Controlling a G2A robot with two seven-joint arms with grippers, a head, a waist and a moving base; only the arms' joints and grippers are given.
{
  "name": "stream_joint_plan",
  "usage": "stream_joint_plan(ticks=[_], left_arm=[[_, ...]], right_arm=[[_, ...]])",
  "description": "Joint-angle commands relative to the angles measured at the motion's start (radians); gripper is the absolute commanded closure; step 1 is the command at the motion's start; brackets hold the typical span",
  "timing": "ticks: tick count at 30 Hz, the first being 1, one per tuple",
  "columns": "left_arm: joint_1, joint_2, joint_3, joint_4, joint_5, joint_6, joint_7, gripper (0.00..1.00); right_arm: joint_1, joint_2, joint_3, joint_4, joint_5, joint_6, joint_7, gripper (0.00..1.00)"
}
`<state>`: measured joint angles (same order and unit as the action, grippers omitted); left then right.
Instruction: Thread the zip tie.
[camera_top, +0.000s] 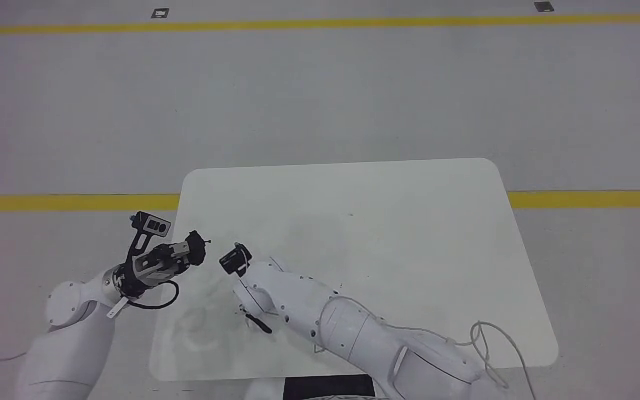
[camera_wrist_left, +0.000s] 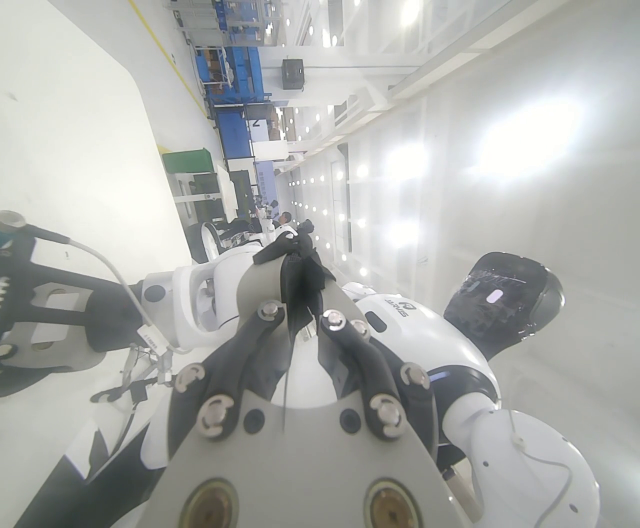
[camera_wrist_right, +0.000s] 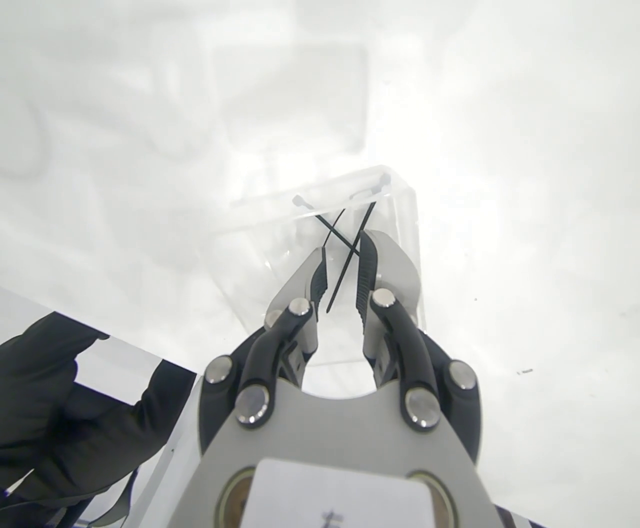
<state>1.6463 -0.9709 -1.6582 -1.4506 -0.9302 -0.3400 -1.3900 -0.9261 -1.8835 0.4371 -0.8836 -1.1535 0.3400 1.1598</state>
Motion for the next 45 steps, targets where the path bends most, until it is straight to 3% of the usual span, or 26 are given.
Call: stream_joint_plan(ticks=[1, 9, 20, 31, 45], left_arm=[[0.000, 0.000, 0.000, 0.000, 0.000, 0.000, 0.000, 1.00], [0.000, 0.000, 0.000, 0.000, 0.000, 0.000, 0.000, 1.00], [0.000, 0.000, 0.000, 0.000, 0.000, 0.000, 0.000, 1.00], [0.000, 0.000, 0.000, 0.000, 0.000, 0.000, 0.000, 1.00], [0.000, 0.000, 0.000, 0.000, 0.000, 0.000, 0.000, 1.00]], right_arm=[[0.005, -0.003, -0.005, 0.012, 0.008, 0.000, -0.007, 0.85], [0.021, -0.011, -0.022, 0.045, 0.022, 0.000, -0.021, 0.84], [0.014, -0.009, -0.014, 0.027, -0.026, 0.000, 0.003, 0.75], [-0.001, -0.002, 0.003, -0.009, -0.074, 0.000, 0.031, 0.76], [0.014, -0.009, -0.013, 0.027, -0.037, 0.000, 0.034, 0.85]])
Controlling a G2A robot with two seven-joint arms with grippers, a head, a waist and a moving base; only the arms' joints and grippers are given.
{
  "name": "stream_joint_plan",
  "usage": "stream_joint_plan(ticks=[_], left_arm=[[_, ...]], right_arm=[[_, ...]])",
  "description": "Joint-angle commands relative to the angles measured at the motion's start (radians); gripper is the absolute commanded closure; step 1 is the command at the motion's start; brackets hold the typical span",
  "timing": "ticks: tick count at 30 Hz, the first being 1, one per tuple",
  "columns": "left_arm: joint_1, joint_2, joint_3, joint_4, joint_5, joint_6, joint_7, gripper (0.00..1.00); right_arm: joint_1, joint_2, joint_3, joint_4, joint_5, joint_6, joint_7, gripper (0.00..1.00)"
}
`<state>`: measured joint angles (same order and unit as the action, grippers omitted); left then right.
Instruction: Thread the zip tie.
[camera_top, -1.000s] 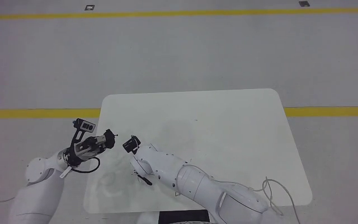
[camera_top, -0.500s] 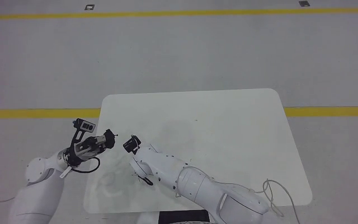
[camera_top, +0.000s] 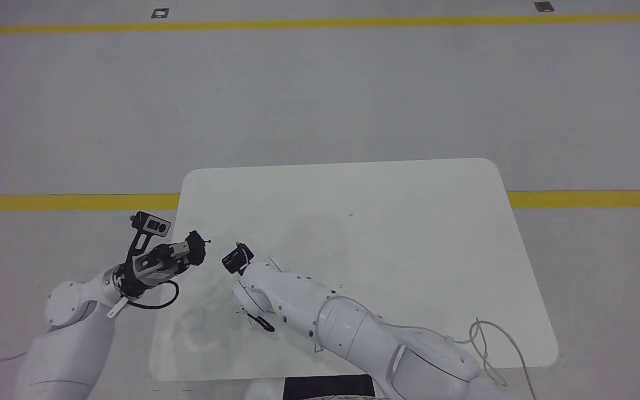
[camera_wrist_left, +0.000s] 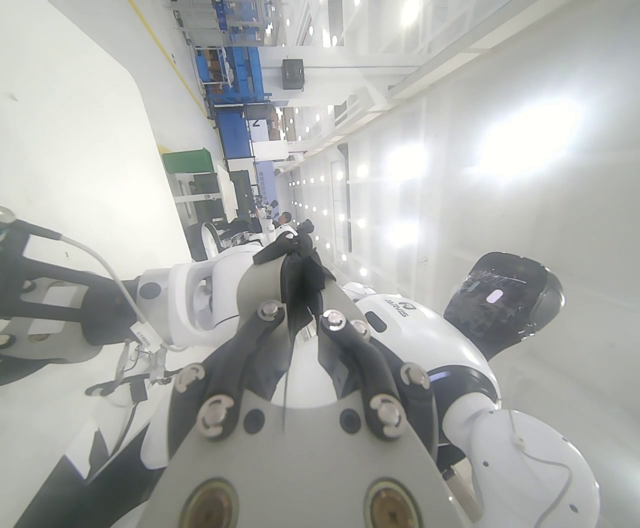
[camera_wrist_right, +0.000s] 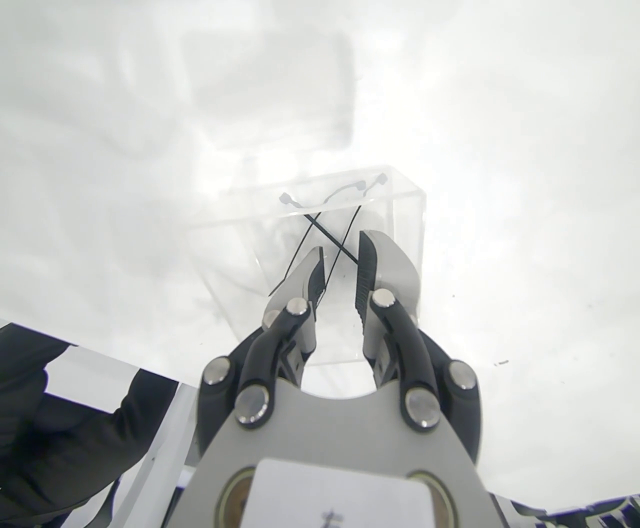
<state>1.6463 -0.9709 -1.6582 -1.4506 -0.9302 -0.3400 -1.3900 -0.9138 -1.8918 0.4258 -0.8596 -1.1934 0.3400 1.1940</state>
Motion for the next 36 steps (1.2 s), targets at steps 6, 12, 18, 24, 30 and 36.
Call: stream_joint_plan(ticks=[6, 12, 18, 24, 30, 36], left_arm=[[0.000, 0.000, 0.000, 0.000, 0.000, 0.000, 0.000, 1.00], [0.000, 0.000, 0.000, 0.000, 0.000, 0.000, 0.000, 1.00], [0.000, 0.000, 0.000, 0.000, 0.000, 0.000, 0.000, 1.00], [0.000, 0.000, 0.000, 0.000, 0.000, 0.000, 0.000, 1.00], [0.000, 0.000, 0.000, 0.000, 0.000, 0.000, 0.000, 1.00], [0.000, 0.000, 0.000, 0.000, 0.000, 0.000, 0.000, 1.00]], right_arm=[[0.013, -0.005, -0.017, 0.023, 0.023, 0.000, -0.003, 1.00], [0.011, -0.003, -0.013, 0.016, 0.015, 0.000, -0.003, 1.00], [-0.019, 0.011, 0.022, -0.056, -0.050, 0.000, 0.038, 1.00], [-0.073, 0.035, 0.098, -0.198, -0.141, 0.000, 0.133, 1.00], [-0.088, 0.034, 0.150, -0.256, -0.180, 0.000, 0.196, 1.00], [-0.120, 0.046, 0.190, -0.306, -0.140, 0.000, 0.176, 1.00]])
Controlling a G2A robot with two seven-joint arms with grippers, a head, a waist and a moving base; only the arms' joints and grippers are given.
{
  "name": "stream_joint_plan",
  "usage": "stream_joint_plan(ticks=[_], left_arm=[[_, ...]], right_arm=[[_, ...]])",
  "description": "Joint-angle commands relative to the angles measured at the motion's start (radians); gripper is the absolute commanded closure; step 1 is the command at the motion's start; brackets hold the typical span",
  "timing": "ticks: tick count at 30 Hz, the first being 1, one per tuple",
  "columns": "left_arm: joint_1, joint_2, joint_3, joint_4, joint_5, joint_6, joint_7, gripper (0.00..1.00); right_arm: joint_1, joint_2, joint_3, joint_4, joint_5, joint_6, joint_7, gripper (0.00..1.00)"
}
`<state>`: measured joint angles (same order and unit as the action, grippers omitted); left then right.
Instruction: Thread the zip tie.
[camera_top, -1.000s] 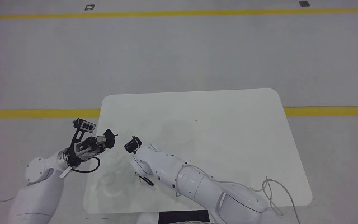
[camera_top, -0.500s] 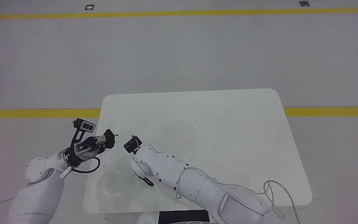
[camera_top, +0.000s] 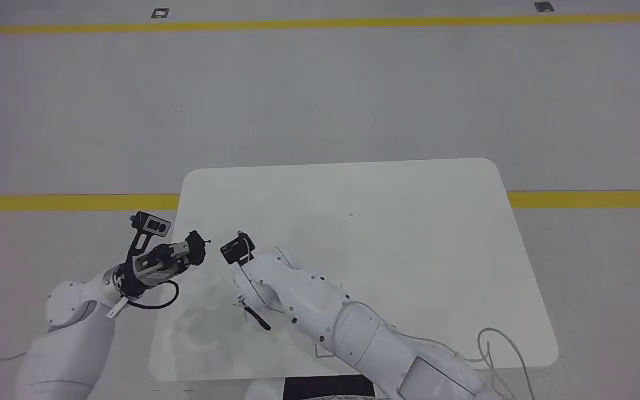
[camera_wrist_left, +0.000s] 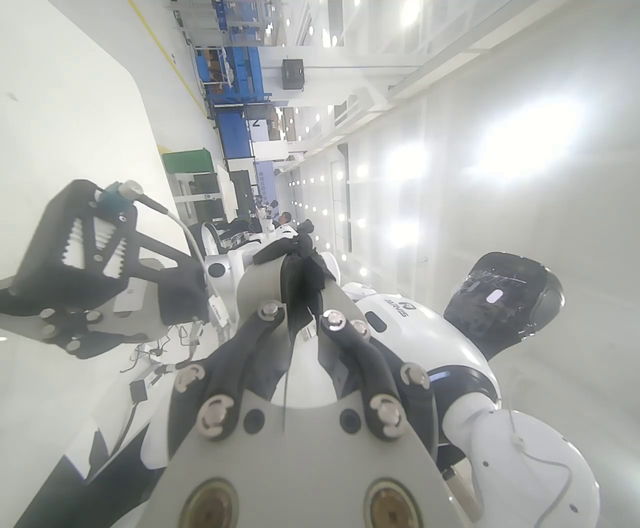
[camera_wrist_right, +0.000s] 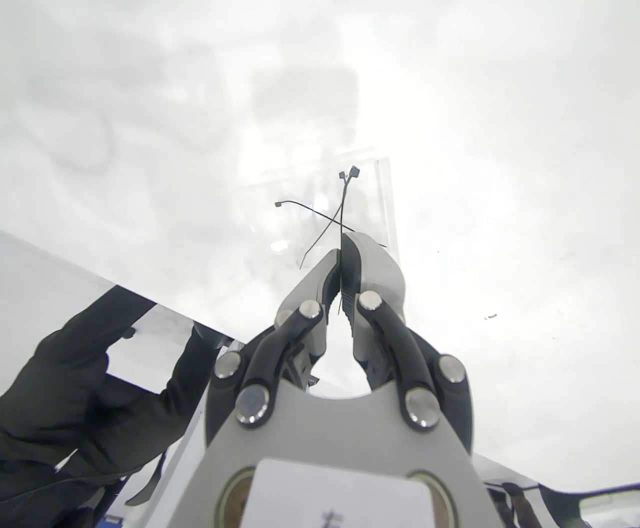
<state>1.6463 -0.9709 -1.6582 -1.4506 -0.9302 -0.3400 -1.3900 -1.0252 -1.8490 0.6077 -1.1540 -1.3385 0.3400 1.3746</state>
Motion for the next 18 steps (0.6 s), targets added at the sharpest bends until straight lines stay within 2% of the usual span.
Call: stream_joint_plan(ticks=[1, 5, 9, 12, 15, 16, 18], left_arm=[[0.000, 0.000, 0.000, 0.000, 0.000, 0.000, 0.000, 1.00], [0.000, 0.000, 0.000, 0.000, 0.000, 0.000, 0.000, 1.00], [0.000, 0.000, 0.000, 0.000, 0.000, 0.000, 0.000, 1.00], [0.000, 0.000, 0.000, 0.000, 0.000, 0.000, 0.000, 1.00], [0.000, 0.000, 0.000, 0.000, 0.000, 0.000, 0.000, 1.00], [0.000, 0.000, 0.000, 0.000, 0.000, 0.000, 0.000, 1.00], [0.000, 0.000, 0.000, 0.000, 0.000, 0.000, 0.000, 1.00]], right_arm=[[-0.017, 0.007, 0.016, -0.021, 0.006, 0.000, -0.008, 1.00], [-0.066, 0.025, 0.067, -0.088, -0.001, 0.000, -0.017, 1.00], [-0.156, 0.056, 0.147, -0.213, -0.040, 0.000, -0.041, 1.00], [-0.220, 0.085, 0.183, -0.310, -0.050, -0.014, -0.068, 1.00], [-0.288, 0.119, 0.219, -0.407, -0.035, -0.057, -0.113, 1.00], [-0.311, 0.131, 0.227, -0.441, -0.018, -0.099, -0.133, 1.00], [-0.317, 0.134, 0.230, -0.448, -0.013, -0.112, -0.138, 1.00]])
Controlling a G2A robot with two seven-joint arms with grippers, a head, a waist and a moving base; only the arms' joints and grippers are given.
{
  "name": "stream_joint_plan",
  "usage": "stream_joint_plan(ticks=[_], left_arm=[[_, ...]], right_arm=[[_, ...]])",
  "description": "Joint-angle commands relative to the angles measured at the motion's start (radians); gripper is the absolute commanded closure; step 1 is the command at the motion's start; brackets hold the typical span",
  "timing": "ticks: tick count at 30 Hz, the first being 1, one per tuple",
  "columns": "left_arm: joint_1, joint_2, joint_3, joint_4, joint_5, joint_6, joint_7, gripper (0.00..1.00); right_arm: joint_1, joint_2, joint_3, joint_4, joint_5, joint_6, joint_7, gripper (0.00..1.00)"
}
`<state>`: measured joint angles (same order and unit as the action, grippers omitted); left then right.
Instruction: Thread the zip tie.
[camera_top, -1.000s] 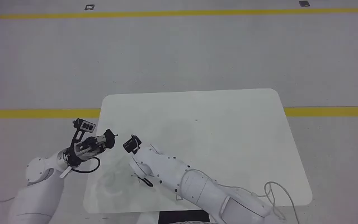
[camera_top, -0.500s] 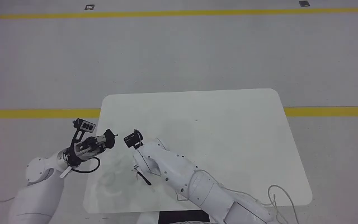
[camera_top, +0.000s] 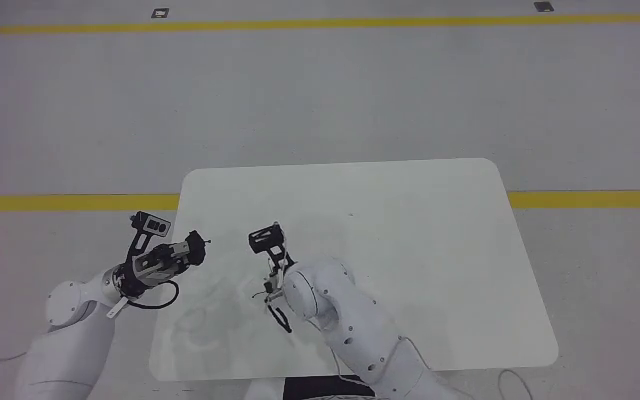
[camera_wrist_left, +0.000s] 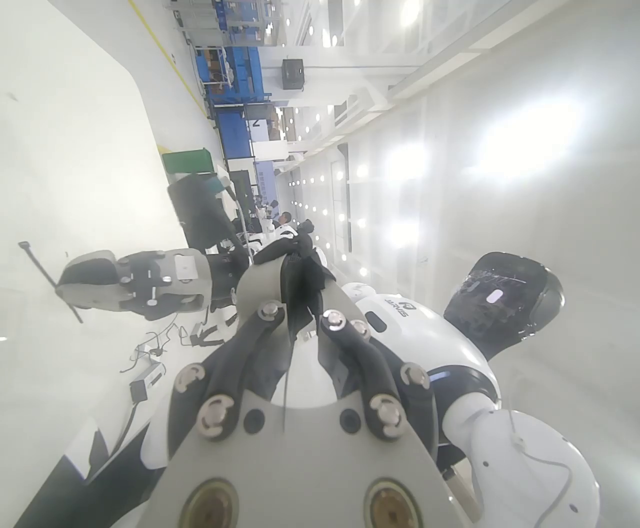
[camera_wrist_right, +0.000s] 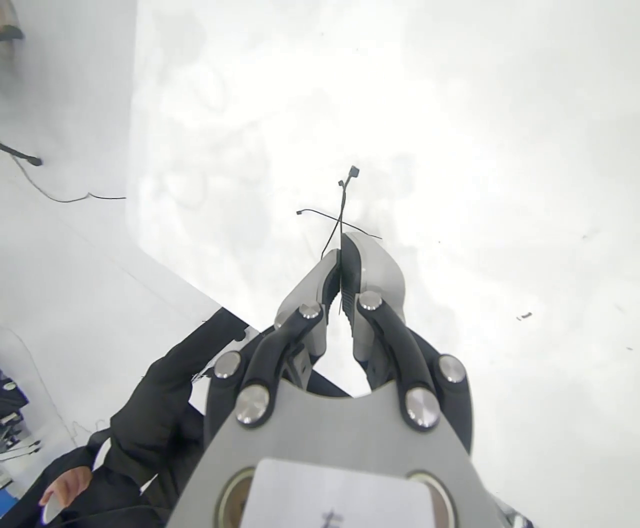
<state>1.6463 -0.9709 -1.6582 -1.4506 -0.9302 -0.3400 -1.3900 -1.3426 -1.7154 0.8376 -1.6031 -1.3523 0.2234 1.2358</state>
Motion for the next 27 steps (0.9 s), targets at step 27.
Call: stream_joint_plan(ticks=[27], left_arm=[[0.000, 0.000, 0.000, 0.000, 0.000, 0.000, 0.000, 1.00]], right_arm=[[-0.183, 0.089, 0.033, -0.207, 0.282, 0.058, -0.743, 1.00]])
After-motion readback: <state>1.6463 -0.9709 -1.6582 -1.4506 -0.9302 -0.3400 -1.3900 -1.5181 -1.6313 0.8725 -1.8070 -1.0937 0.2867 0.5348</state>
